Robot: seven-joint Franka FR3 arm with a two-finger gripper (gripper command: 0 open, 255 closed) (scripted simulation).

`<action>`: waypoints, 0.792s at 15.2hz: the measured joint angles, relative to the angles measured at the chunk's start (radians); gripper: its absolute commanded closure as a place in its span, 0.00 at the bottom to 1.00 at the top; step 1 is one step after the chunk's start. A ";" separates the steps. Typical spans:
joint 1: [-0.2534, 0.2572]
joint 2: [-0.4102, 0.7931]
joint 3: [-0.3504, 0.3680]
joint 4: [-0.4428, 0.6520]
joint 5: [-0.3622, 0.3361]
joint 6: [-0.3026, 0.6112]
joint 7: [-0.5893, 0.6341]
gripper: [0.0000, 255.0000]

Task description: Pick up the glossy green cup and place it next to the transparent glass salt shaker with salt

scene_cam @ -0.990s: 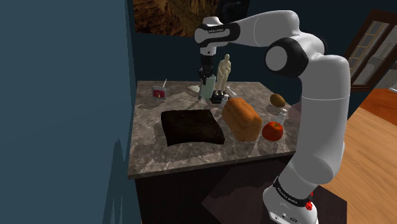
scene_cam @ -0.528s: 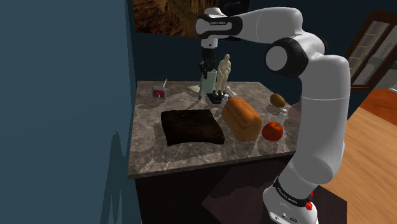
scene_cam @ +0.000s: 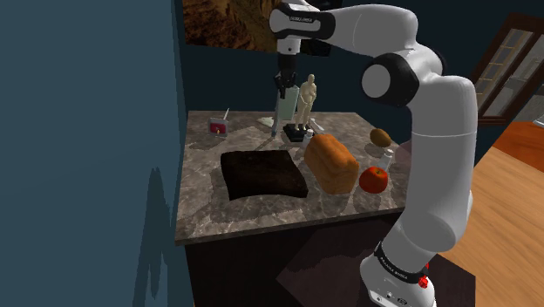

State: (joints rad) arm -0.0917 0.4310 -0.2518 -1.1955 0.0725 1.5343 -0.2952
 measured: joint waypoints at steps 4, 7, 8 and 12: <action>-0.010 0.025 0.000 0.089 0.006 -0.064 -0.003 1.00; -0.017 0.042 0.000 0.159 0.009 -0.116 -0.004 1.00; -0.019 0.049 0.000 0.180 0.011 -0.131 -0.003 1.00; -0.032 0.024 -0.007 0.177 0.007 -0.153 -0.024 1.00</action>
State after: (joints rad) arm -0.1236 0.4552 -0.2588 -1.0189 0.0792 1.3815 -0.3195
